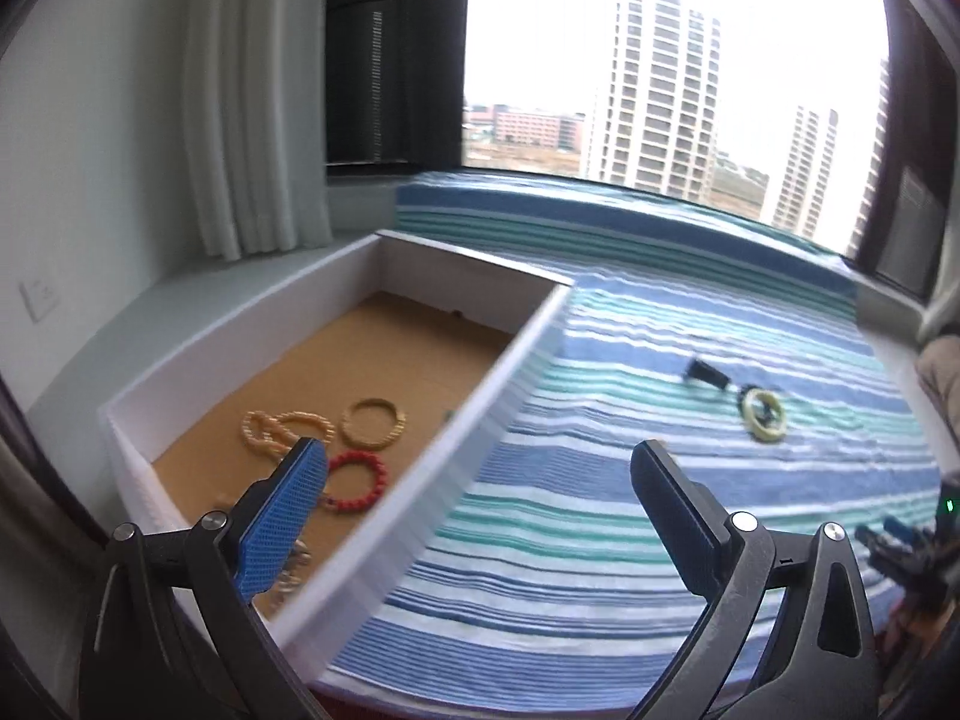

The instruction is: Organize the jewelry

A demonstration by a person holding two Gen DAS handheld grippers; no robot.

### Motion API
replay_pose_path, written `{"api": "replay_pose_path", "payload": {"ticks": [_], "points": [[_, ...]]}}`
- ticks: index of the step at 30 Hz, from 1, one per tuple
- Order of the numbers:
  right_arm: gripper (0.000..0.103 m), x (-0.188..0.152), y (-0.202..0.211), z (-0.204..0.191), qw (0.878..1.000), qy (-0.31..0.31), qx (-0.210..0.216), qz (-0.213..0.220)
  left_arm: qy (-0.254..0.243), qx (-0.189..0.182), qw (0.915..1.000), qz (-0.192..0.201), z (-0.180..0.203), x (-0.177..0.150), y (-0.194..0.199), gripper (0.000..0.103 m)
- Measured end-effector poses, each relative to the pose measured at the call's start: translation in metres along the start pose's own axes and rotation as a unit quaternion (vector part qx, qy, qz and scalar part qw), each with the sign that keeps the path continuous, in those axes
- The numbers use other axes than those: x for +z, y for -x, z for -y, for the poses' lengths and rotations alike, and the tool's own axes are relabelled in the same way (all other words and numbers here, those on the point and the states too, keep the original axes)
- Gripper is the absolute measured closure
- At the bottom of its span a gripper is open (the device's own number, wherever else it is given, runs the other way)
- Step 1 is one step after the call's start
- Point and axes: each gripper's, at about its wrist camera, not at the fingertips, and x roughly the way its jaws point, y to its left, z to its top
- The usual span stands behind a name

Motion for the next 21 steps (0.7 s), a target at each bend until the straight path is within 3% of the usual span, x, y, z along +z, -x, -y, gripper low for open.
{"api": "replay_pose_path", "payload": {"ticks": [7, 11, 21], "points": [[0.027, 0.017, -0.026, 0.005, 0.999, 0.026, -0.01, -0.031, -0.069, -0.085, 0.9899, -0.089, 0.083, -0.043, -0.055, 0.002], [0.027, 0.036, -0.059, 0.005, 0.998, 0.018, -0.018, -0.057, -0.065, -0.09, 0.9835, -0.143, 0.107, -0.066, -0.085, 0.002], [0.027, 0.077, -0.116, 0.02, 0.996, -0.043, -0.059, -0.05, -0.045, -0.082, 0.9828, -0.159, 0.098, -0.081, -0.086, 0.002]]}}
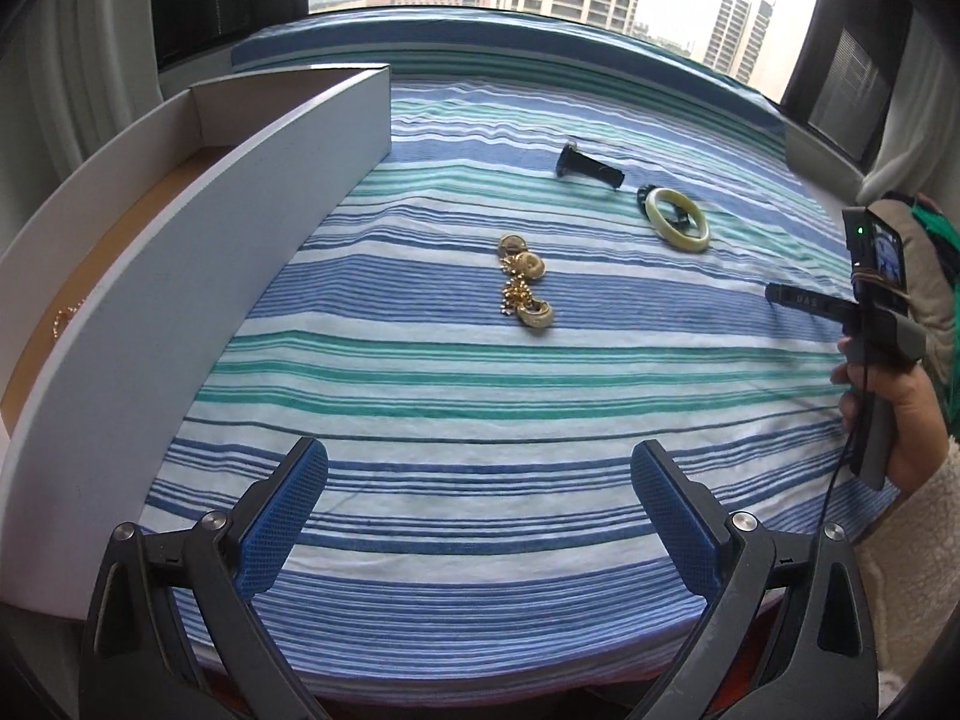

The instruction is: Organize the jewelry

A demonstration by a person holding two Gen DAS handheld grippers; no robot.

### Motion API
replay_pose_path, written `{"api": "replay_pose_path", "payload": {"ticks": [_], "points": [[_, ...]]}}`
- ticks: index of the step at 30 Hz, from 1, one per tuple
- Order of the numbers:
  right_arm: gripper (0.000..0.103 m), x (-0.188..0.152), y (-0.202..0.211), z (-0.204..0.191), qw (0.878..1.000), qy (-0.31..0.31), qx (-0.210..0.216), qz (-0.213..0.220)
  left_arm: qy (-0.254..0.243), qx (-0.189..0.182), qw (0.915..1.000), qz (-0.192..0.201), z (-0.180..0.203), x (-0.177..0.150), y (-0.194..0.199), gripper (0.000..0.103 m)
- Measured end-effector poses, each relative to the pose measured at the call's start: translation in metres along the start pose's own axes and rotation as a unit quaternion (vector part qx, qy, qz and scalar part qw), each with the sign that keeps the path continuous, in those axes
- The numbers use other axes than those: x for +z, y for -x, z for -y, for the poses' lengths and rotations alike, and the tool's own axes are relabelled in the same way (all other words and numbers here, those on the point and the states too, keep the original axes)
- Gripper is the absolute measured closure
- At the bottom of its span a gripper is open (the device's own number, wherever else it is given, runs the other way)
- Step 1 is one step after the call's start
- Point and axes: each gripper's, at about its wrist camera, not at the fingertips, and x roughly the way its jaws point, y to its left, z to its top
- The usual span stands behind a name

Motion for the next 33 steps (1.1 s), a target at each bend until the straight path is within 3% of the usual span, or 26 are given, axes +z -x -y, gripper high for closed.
{"api": "replay_pose_path", "payload": {"ticks": [4, 8, 23, 33], "points": [[0.018, -0.001, -0.007, 0.009, 0.999, -0.027, 0.003, 0.025, 0.014, 0.0, 0.9998, -0.014, -0.004, -0.002, -0.01, 0.002], [0.01, 0.002, -0.01, 0.012, 0.999, -0.037, 0.004, 0.023, 0.014, -0.001, 0.9996, -0.023, -0.003, -0.004, -0.015, 0.002], [0.009, 0.003, -0.01, 0.008, 0.999, -0.037, 0.005, 0.022, 0.057, -0.007, 0.9979, -0.028, -0.026, -0.005, -0.012, 0.002], [0.009, 0.003, -0.011, 0.009, 0.999, -0.037, 0.005, 0.022, 0.047, -0.001, 0.9988, -0.012, -0.027, -0.012, 0.008, 0.002]]}}
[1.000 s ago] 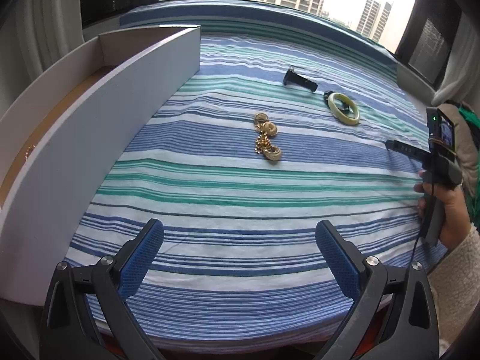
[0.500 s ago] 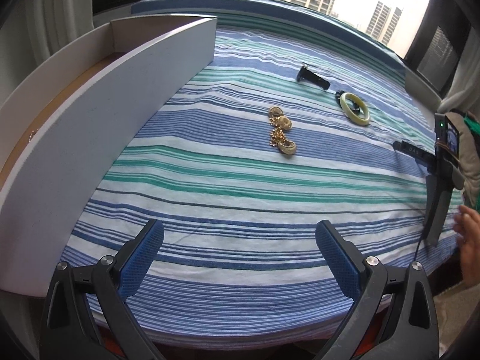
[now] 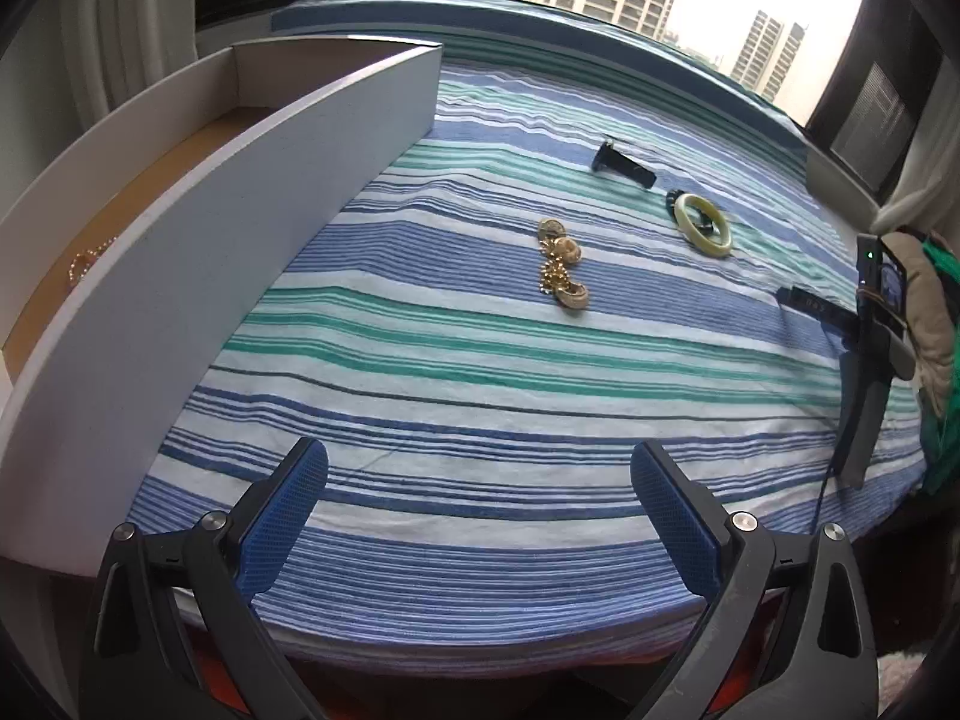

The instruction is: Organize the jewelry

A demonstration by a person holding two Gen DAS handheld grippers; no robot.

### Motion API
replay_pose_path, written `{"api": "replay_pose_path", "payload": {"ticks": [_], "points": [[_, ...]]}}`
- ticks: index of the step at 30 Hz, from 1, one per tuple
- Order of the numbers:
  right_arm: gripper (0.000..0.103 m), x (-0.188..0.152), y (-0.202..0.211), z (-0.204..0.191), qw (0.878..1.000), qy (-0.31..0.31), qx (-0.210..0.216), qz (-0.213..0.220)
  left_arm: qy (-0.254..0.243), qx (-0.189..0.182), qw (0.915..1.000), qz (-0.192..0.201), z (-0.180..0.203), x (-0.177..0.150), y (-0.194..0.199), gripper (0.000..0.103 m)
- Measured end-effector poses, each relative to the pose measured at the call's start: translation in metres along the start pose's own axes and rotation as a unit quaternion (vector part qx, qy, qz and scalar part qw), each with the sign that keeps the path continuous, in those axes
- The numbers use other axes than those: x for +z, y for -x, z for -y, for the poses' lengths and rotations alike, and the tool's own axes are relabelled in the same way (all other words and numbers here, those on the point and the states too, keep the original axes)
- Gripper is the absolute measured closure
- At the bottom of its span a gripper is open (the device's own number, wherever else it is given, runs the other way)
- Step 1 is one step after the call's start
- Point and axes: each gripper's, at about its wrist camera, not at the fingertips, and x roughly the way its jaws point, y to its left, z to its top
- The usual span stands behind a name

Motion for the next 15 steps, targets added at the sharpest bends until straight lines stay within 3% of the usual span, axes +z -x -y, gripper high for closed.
{"api": "replay_pose_path", "payload": {"ticks": [7, 15], "points": [[0.009, 0.0, 0.0, 0.0, 1.0, 0.0, 0.0, 0.0, 0.04, -0.013, 0.999, -0.015, -0.018, 0.001, -0.005, 0.002], [0.009, 0.0, 0.0, -0.001, 1.0, 0.0, 0.0, 0.0, 0.035, -0.017, 0.9992, -0.011, -0.014, 0.002, -0.004, 0.002]]}}
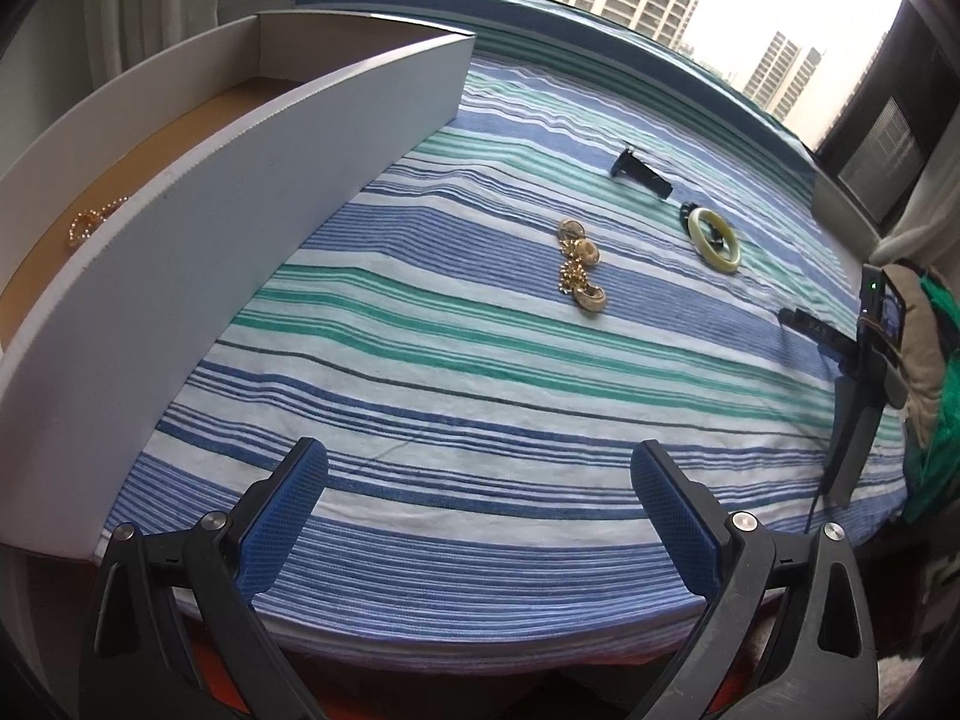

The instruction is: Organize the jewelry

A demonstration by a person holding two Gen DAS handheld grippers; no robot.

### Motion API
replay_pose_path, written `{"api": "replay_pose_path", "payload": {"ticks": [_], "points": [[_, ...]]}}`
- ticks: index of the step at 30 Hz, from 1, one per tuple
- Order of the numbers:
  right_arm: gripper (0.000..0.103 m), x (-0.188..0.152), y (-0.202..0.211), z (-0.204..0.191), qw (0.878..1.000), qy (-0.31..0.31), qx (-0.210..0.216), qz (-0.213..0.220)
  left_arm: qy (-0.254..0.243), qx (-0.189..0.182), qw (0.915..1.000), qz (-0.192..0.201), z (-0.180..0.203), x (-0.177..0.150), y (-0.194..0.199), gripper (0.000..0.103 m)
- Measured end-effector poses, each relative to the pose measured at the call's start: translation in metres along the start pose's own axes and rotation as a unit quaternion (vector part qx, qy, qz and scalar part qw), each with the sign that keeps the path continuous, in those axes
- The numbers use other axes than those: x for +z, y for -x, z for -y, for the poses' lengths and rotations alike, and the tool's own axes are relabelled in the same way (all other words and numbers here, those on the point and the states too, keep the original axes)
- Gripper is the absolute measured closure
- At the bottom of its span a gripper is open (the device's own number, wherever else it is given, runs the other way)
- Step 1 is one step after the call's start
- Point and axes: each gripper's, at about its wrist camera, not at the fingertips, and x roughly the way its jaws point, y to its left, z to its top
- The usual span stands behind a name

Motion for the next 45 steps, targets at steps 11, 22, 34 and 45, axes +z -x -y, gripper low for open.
{"api": "replay_pose_path", "payload": {"ticks": [11, 22, 34, 45], "points": [[0.009, 0.0, 0.0, 0.0, 1.0, 0.0, 0.0, 0.0, -0.021, -0.005, 0.9997, -0.011, 0.017, -0.003, -0.006, 0.002], [0.009, 0.0, 0.0, 0.0, 1.0, 0.0, 0.0, 0.0, -0.009, -0.004, 0.9999, -0.014, 0.01, -0.003, -0.007, 0.002], [0.009, 0.0, 0.0, -0.001, 1.0, 0.0, 0.0, 0.0, -0.017, 0.002, 0.9997, -0.018, 0.014, -0.004, -0.009, 0.002], [0.009, 0.0, 0.0, 0.0, 1.0, 0.0, 0.0, 0.0, -0.019, 0.004, 0.9997, -0.013, 0.012, -0.003, -0.006, 0.002]]}}
